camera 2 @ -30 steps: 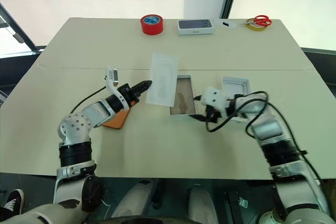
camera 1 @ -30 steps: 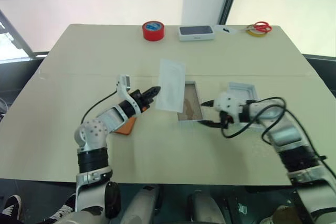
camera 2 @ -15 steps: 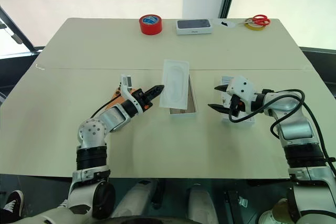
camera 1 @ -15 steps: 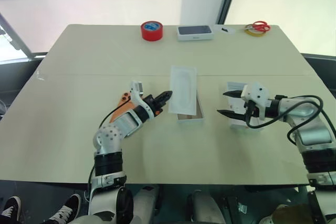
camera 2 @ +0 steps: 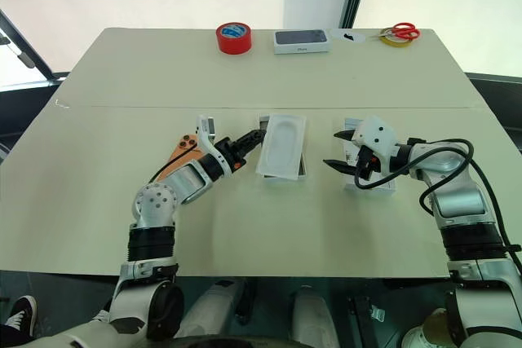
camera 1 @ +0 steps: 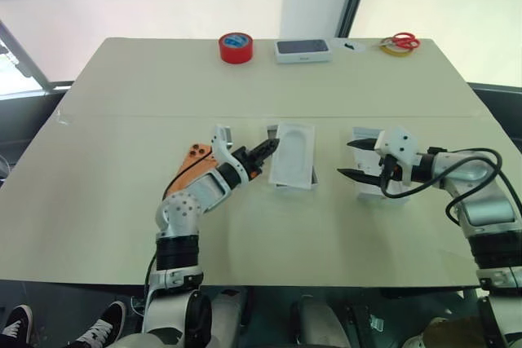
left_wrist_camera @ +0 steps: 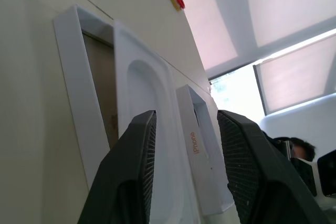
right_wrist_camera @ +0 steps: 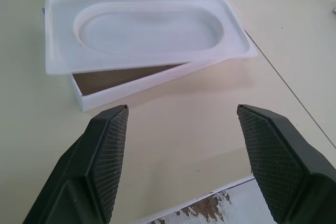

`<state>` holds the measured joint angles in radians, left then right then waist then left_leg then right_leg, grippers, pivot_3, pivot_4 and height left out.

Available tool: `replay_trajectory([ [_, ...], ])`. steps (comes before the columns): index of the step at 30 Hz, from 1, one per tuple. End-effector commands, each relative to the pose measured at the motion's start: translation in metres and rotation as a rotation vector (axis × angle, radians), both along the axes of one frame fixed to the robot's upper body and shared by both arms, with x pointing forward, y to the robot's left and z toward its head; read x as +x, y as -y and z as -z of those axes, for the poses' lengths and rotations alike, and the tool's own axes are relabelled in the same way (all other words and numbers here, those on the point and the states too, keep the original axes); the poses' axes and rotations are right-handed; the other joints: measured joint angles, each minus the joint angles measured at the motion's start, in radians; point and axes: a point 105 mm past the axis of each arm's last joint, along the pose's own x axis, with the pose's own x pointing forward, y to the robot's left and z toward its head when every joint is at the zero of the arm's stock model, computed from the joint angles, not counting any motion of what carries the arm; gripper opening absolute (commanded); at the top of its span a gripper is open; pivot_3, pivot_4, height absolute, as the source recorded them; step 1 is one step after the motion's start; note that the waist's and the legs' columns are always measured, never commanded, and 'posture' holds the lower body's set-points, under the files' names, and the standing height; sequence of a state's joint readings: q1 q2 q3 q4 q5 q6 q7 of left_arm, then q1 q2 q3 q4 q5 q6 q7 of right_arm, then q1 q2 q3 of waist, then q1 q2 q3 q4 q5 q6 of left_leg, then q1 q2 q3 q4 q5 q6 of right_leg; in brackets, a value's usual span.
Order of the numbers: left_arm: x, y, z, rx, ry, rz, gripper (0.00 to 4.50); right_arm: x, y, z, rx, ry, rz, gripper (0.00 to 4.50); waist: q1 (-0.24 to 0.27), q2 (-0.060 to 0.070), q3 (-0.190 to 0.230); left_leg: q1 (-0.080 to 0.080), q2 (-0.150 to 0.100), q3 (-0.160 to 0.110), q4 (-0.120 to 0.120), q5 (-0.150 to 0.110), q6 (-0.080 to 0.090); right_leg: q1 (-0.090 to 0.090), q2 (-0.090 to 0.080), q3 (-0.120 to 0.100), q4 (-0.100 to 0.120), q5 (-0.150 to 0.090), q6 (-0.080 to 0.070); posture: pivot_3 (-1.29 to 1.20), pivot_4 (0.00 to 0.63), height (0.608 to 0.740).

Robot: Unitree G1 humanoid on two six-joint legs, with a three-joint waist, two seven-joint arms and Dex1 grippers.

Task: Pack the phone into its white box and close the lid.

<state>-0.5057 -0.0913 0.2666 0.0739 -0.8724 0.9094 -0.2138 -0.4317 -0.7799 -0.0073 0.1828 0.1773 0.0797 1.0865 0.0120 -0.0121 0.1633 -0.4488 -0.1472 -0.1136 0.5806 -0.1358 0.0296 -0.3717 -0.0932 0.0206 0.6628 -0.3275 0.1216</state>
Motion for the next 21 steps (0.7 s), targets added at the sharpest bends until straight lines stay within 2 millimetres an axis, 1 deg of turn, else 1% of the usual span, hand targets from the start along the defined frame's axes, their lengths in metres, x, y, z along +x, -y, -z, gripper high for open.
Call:
replay_trajectory([
  [1,-0.003,-0.002,-0.017,0.005,0.081,-0.007,1.81,0.002,0.003,-0.012,0.008,0.052,0.002,3.49,0.0,0.0,0.0,0.0,0.0,0.0,0.0,0.0,0.0,0.0,0.0,0.0,0.0,0.0,0.0,0.0,0.15,0.736],
  [4,-0.009,-0.006,-0.029,0.035,0.173,-0.007,1.81,0.006,-0.005,-0.015,0.015,0.069,-0.011,3.49,-0.001,0.0,0.0,0.0,0.0,0.0,0.0,0.0,0.0,0.0,0.0,0.0,0.0,0.0,0.0,0.0,0.15,0.736],
  [6,-0.014,-0.009,-0.036,0.084,0.257,0.013,1.81,0.008,-0.013,-0.018,0.037,0.076,-0.032,3.49,-0.004,0.0,0.0,0.0,0.0,0.0,0.0,0.0,0.0,0.0,0.0,0.0,0.0,0.0,0.0,0.0,0.15,0.736],
  [7,-0.016,-0.015,-0.038,0.125,0.299,0.012,1.81,0.012,-0.018,-0.021,0.054,0.09,-0.031,3.49,-0.004,0.0,0.0,0.0,0.0,0.0,0.0,0.0,0.0,0.0,0.0,0.0,0.0,0.0,0.0,0.0,0.15,0.736],
  [8,-0.018,-0.021,-0.04,0.17,0.343,0.007,1.87,0.015,-0.024,-0.024,0.063,0.11,-0.029,2.92,-0.008,0.0,0.0,0.0,0.0,0.0,0.0,0.0,0.0,0.0,0.0,0.0,0.0,0.0,0.0,0.0,0.15,0.736],
  [9,-0.021,-0.03,-0.041,0.237,0.404,0.012,1.87,0.021,-0.031,-0.026,0.07,0.142,-0.022,2.65,-0.013,0.001,0.0,0.0,0.001,0.0,-0.001,0.0,0.0,0.0,0.001,0.001,0.0,0.0,0.0,0.0,0.15,0.736],
  [10,-0.024,-0.038,-0.039,0.305,0.452,0.021,1.87,0.026,-0.039,-0.028,0.085,0.16,-0.016,2.21,-0.018,0.001,0.0,0.001,0.001,0.0,-0.001,0.0,0.0,0.0,0.001,0.001,0.0,0.0,0.0,0.0,0.15,0.736],
  [11,-0.026,-0.045,-0.035,0.372,0.495,0.03,1.87,0.03,-0.046,-0.029,0.092,0.172,-0.014,1.72,-0.024,0.001,0.0,0.001,0.001,0.0,-0.002,0.0,-0.001,-0.001,0.001,0.001,0.0,0.0,0.0,0.0,0.15,0.736],
  [12,-0.029,-0.053,-0.031,0.454,0.553,0.043,1.87,0.034,-0.053,-0.028,0.087,0.182,-0.006,1.12,-0.027,0.001,-0.001,0.002,0.001,0.0,-0.003,0.001,-0.001,-0.001,0.001,0.001,0.001,0.0,0.0,0.0,0.15,0.736],
  [13,-0.033,-0.06,-0.029,0.497,0.589,0.061,1.87,0.038,-0.059,-0.026,0.078,0.192,-0.003,0.67,-0.026,0.002,-0.001,0.003,0.001,0.001,-0.004,0.001,-0.001,-0.001,0.001,0.002,0.001,0.0,0.0,0.0,0.15,0.736],
  [14,-0.036,-0.069,-0.027,0.521,0.604,0.078,1.87,0.041,-0.066,-0.023,0.068,0.197,-0.005,0.1,-0.025,0.002,-0.001,0.003,0.001,0.001,-0.005,0.001,-0.001,-0.001,0.001,0.002,0.0,0.0,-0.001,0.0,0.15,0.736],
  [15,-0.037,-0.074,-0.026,0.53,0.61,0.089,1.87,0.042,-0.07,-0.022,0.062,0.201,-0.007,0.04,-0.023,0.002,0.0,0.003,0.001,0.0,-0.005,0.001,-0.002,-0.001,0.001,0.002,0.0,0.0,-0.001,0.0,0.15,0.736],
  [18,-0.043,-0.098,-0.025,0.643,0.682,0.132,1.87,0.044,-0.083,-0.006,-0.007,0.194,-0.033,0.04,-0.014,0.002,0.0,0.002,0.0,0.0,-0.005,0.001,-0.002,-0.001,0.001,0.001,0.0,0.0,-0.001,0.0,0.15,0.736],
  [19,-0.043,-0.107,-0.027,0.669,0.703,0.126,1.87,0.045,-0.087,-0.002,-0.029,0.194,-0.039,0.04,-0.011,0.002,0.0,0.003,0.0,0.0,-0.005,0.001,-0.002,-0.001,0.001,0.002,0.0,-0.001,-0.002,0.0,0.15,0.736],
  [21,-0.038,-0.125,-0.032,0.68,0.69,0.082,1.87,0.044,-0.095,0.006,-0.071,0.197,-0.068,0.04,-0.009,0.002,0.0,0.003,0.0,0.0,-0.005,0.001,-0.002,-0.001,0.001,0.002,0.0,-0.001,-0.004,0.0,0.15,0.736],
])
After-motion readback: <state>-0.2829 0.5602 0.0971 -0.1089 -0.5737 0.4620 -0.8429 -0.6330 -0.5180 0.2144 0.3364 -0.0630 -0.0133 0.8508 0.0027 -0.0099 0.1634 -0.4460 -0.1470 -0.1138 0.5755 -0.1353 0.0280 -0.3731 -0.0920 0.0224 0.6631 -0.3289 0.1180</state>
